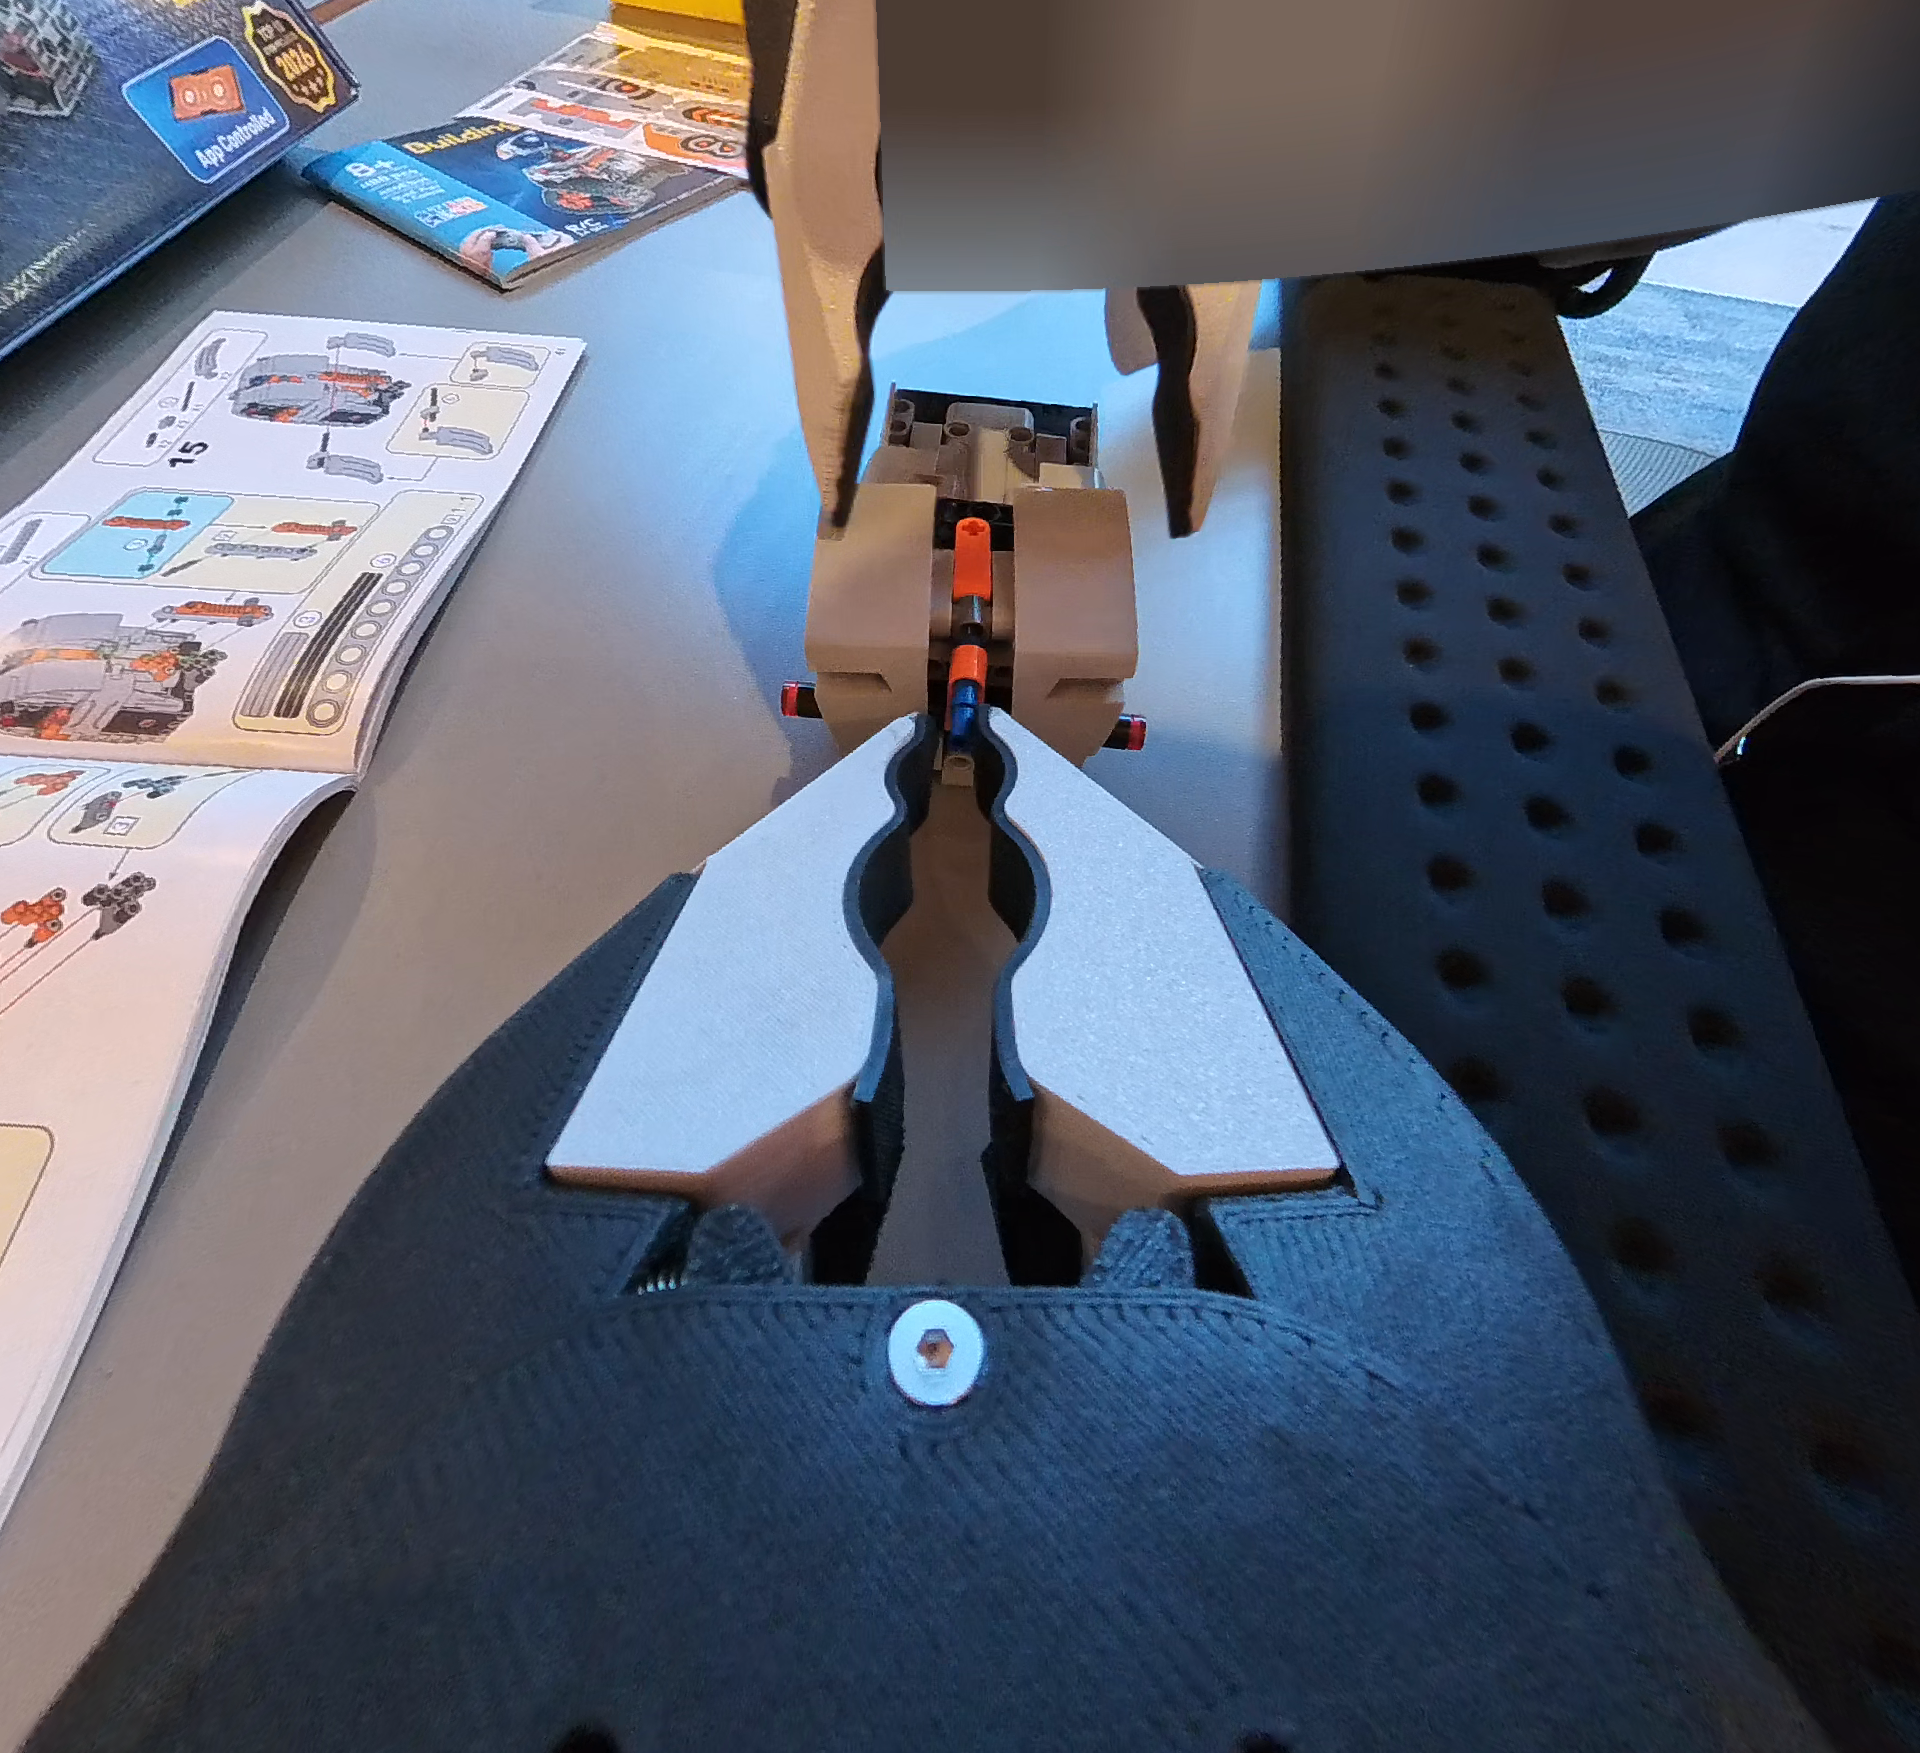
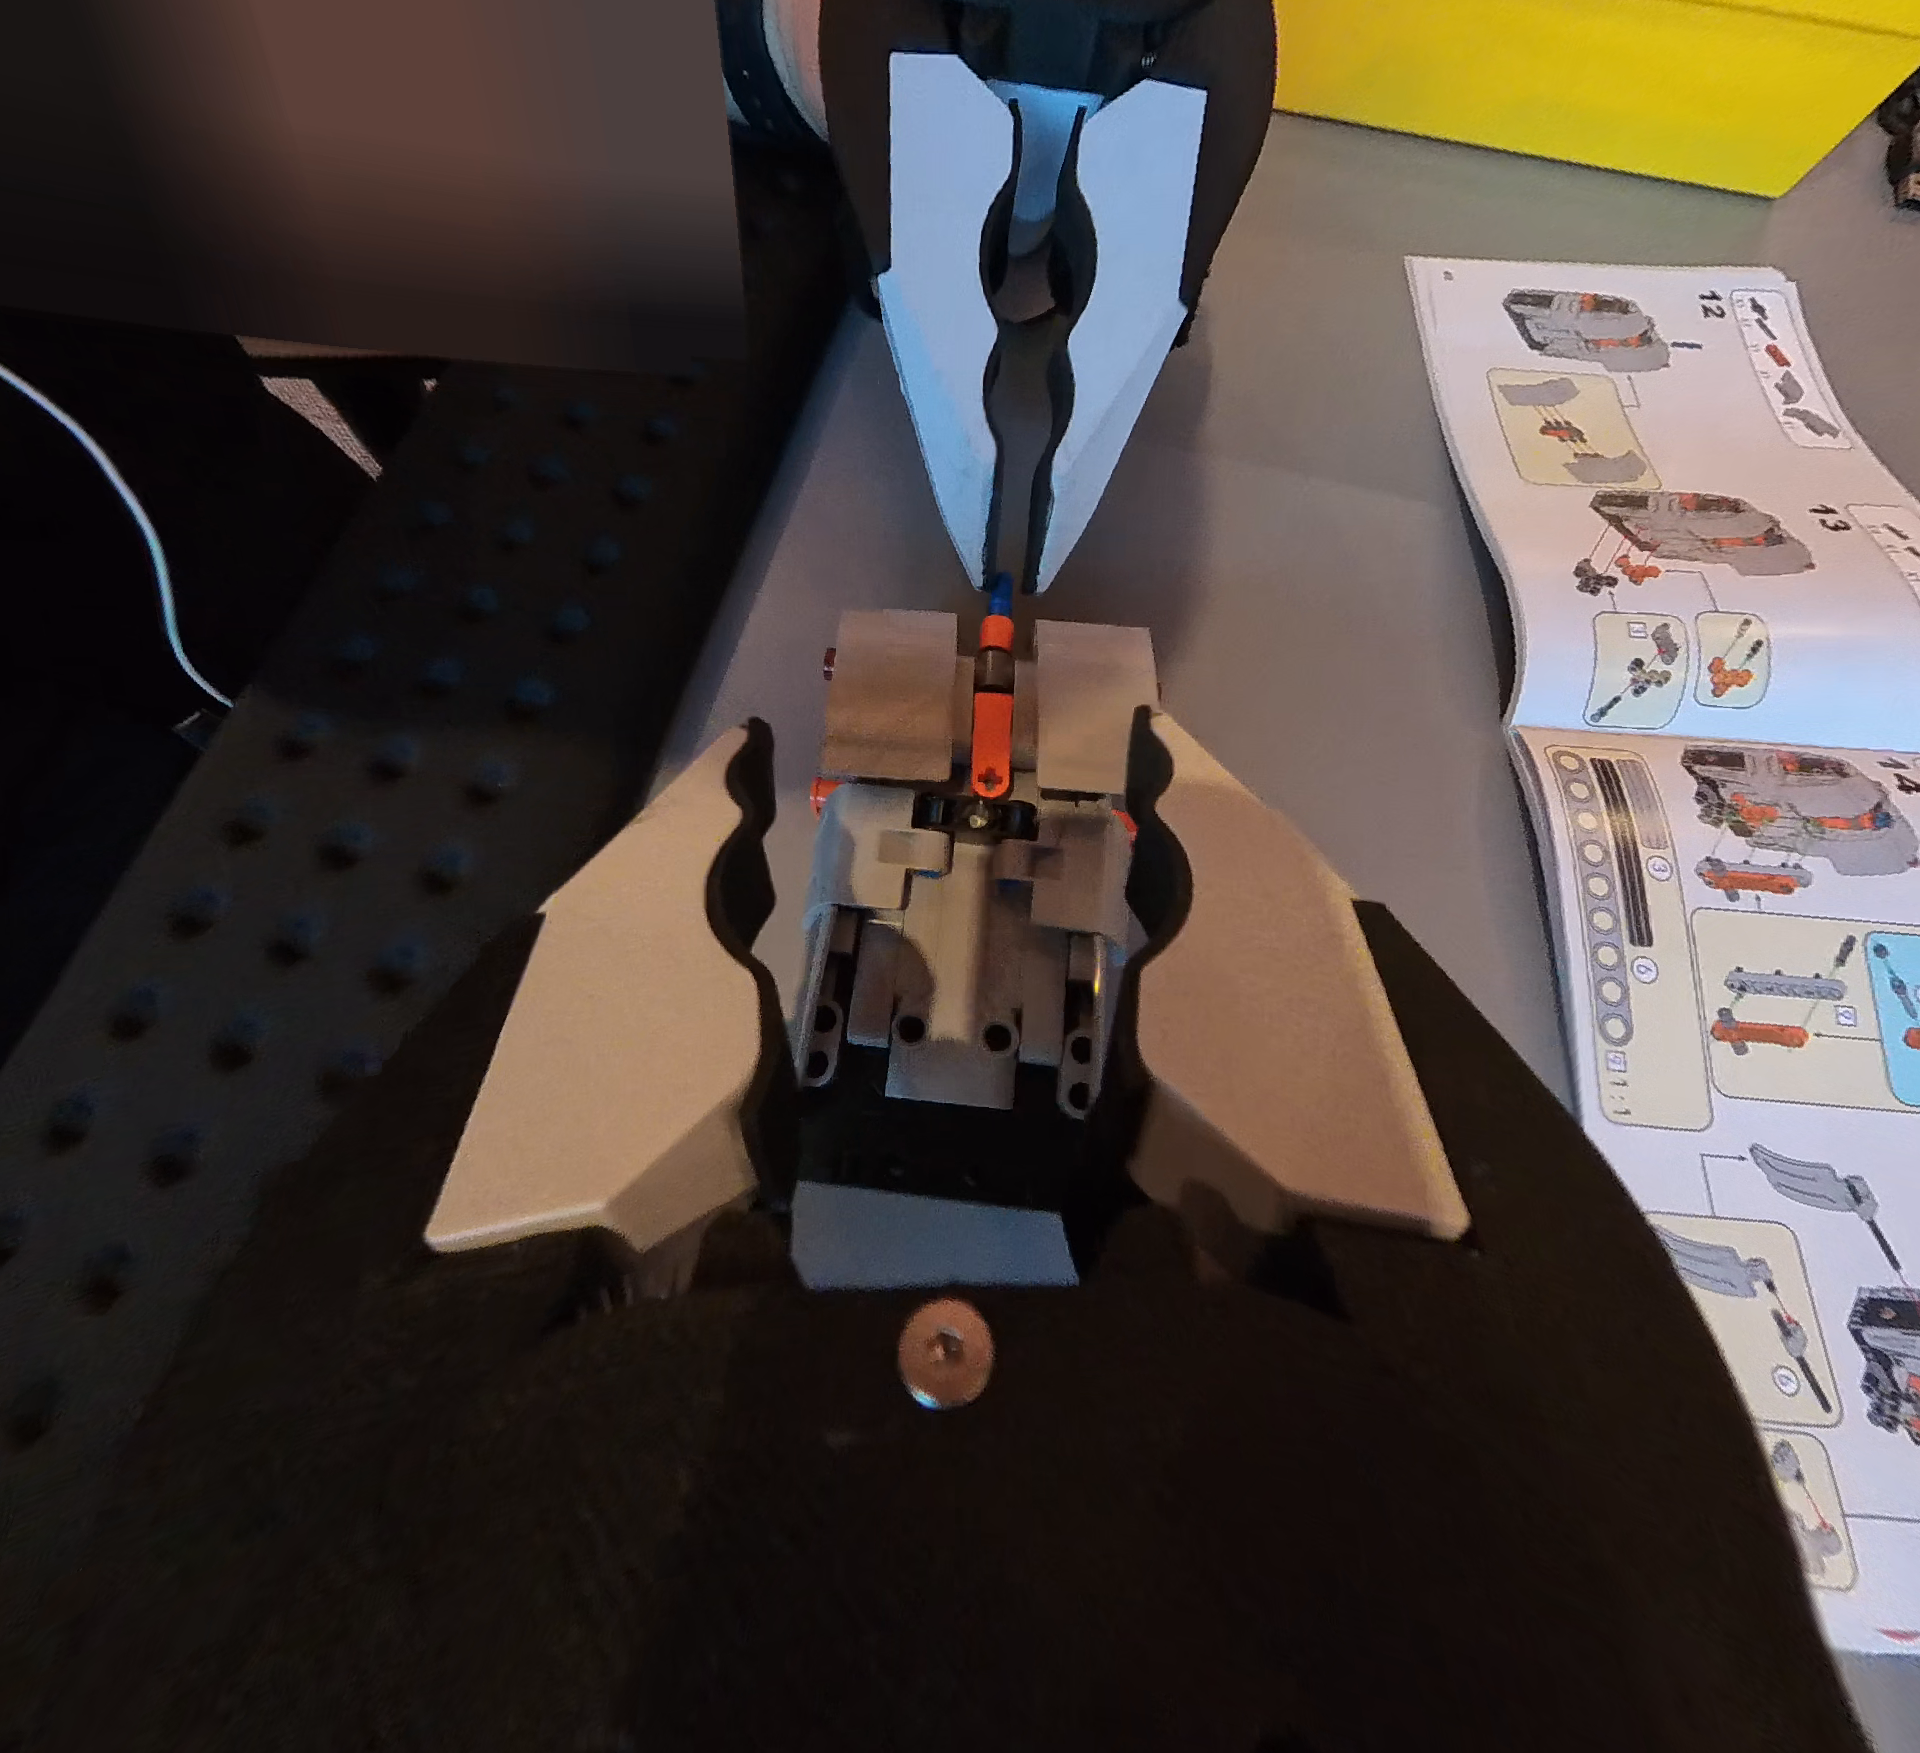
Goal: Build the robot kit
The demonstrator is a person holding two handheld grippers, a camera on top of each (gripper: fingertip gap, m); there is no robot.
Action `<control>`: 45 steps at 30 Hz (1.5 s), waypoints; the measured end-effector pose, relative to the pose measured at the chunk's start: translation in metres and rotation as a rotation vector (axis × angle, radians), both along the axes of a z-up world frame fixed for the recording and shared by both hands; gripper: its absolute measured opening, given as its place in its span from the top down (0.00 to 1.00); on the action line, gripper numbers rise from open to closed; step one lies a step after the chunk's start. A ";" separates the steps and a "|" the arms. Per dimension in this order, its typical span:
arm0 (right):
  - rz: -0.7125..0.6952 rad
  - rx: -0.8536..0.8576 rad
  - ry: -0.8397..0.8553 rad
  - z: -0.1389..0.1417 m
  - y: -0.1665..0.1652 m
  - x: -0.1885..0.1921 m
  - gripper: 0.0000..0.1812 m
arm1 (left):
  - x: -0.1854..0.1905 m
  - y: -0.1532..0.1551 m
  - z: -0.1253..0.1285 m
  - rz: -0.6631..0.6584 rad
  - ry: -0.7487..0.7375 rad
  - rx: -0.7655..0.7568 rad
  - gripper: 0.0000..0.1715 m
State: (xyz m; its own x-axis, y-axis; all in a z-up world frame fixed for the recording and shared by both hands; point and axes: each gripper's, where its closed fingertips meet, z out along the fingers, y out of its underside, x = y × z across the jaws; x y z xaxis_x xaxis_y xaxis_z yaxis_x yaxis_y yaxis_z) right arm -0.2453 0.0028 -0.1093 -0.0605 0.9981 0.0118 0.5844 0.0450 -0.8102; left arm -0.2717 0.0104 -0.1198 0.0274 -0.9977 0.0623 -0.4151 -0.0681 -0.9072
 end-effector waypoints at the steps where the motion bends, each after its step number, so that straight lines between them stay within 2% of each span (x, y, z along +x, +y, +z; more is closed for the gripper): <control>1: -0.003 0.004 0.001 0.000 0.000 0.001 0.64 | 0.000 0.000 0.000 -0.001 0.000 -0.003 0.98; 21: -0.029 -0.040 -0.009 0.003 -0.012 0.012 0.76 | -0.001 0.000 0.000 0.003 0.002 0.004 0.98; 34: -0.031 0.101 -0.074 -0.009 -0.015 0.012 0.70 | 0.001 -0.005 0.007 -0.005 -0.018 -0.008 0.95; 36: -0.032 0.122 -0.081 -0.009 -0.014 0.012 0.71 | 0.001 0.000 0.014 0.039 -0.041 -0.002 0.87; 40: -0.028 0.129 -0.075 -0.008 -0.014 0.012 0.72 | 0.012 -0.002 0.031 0.068 -0.108 -0.061 0.59; 42: -0.024 0.120 -0.070 -0.008 -0.015 0.012 0.72 | 0.019 -0.001 0.025 0.081 -0.057 -0.043 0.52; 45: -0.041 0.133 -0.062 -0.004 -0.011 0.016 0.72 | 0.028 0.002 0.014 0.078 0.033 0.027 0.50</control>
State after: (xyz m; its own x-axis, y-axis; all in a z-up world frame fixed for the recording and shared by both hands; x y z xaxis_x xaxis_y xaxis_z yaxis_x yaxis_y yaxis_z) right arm -0.2292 -0.0082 -0.1137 -0.0246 0.9896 0.1419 0.6364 0.1249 -0.7612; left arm -0.2439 0.0119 -0.1063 0.1063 -0.9938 0.0334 -0.4394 -0.0770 -0.8950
